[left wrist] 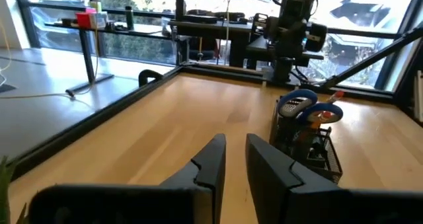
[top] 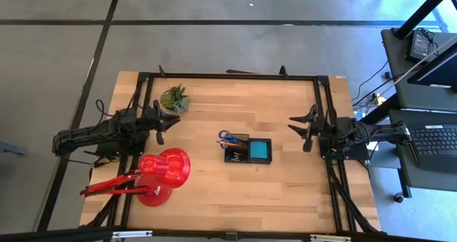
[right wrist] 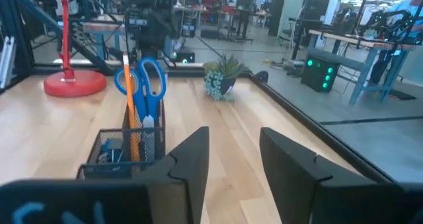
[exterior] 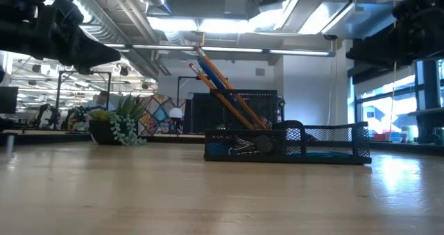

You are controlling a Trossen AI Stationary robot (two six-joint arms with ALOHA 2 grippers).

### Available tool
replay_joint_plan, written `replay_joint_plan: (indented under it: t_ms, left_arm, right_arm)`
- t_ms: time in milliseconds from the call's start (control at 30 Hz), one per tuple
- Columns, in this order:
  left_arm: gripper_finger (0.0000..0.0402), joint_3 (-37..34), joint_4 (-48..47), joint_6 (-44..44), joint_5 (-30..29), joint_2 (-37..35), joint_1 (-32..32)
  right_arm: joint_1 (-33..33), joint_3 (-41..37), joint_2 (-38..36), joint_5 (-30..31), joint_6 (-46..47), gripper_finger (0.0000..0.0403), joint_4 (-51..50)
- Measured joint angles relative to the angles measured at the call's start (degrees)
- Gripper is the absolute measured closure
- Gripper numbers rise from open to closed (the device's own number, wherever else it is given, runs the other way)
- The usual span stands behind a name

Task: Pick and place office supplies into organizer
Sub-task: Return to Home Position

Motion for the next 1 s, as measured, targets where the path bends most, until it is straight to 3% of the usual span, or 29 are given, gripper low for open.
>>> replay_joint_plan:
  t_ms: [1000]
  left_arm:
    - [0.0347,0.02,-0.02,-0.14,-0.09,0.04,0.0]
  right_arm:
    - [0.0,-0.74,0.14,0.01,0.35,0.0264,0.39]
